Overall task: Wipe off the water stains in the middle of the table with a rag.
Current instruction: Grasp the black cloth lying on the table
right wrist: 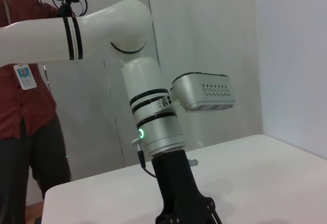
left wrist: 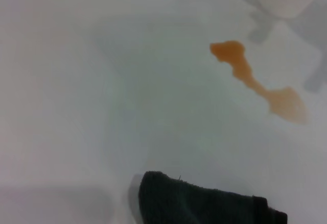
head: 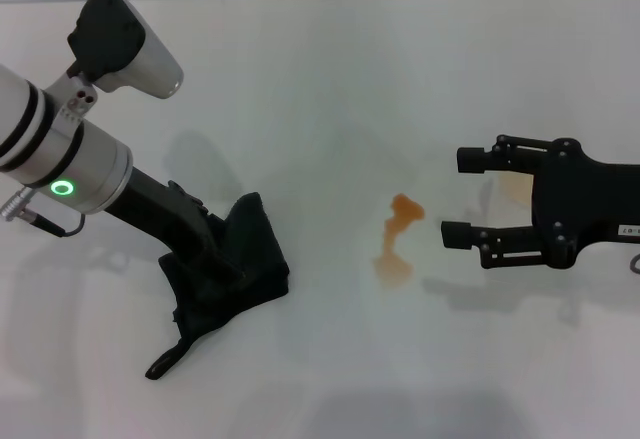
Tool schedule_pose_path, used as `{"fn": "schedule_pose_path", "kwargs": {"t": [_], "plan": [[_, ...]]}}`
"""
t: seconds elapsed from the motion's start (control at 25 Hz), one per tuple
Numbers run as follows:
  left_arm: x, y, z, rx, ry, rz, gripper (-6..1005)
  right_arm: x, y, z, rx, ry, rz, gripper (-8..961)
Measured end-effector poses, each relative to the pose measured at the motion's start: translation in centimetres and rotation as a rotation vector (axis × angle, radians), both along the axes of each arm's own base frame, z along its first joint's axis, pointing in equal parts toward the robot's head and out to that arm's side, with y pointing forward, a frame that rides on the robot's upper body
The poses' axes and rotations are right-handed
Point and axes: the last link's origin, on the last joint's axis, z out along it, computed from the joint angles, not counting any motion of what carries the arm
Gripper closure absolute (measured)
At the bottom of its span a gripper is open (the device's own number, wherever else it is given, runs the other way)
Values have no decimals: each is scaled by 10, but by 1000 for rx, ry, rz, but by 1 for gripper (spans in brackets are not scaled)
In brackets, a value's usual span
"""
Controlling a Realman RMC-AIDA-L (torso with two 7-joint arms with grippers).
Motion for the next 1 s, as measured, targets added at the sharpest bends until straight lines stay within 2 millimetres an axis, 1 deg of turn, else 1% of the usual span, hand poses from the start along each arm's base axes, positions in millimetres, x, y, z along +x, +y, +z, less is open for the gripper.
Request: {"fn": "schedule_pose_path", "kwargs": {"t": [0.52, 0.92, 1.0], "plan": [[-1, 1, 0, 27, 0, 55, 111, 2, -2, -1, -7, 2, 3, 116], [1, -2, -5, -5, 27, 19, 112, 2, -3, -1, -12, 4, 5, 116], [2, -3, -7, -11, 27, 11, 127, 2, -3, -1, -12, 4, 5, 115]]}}
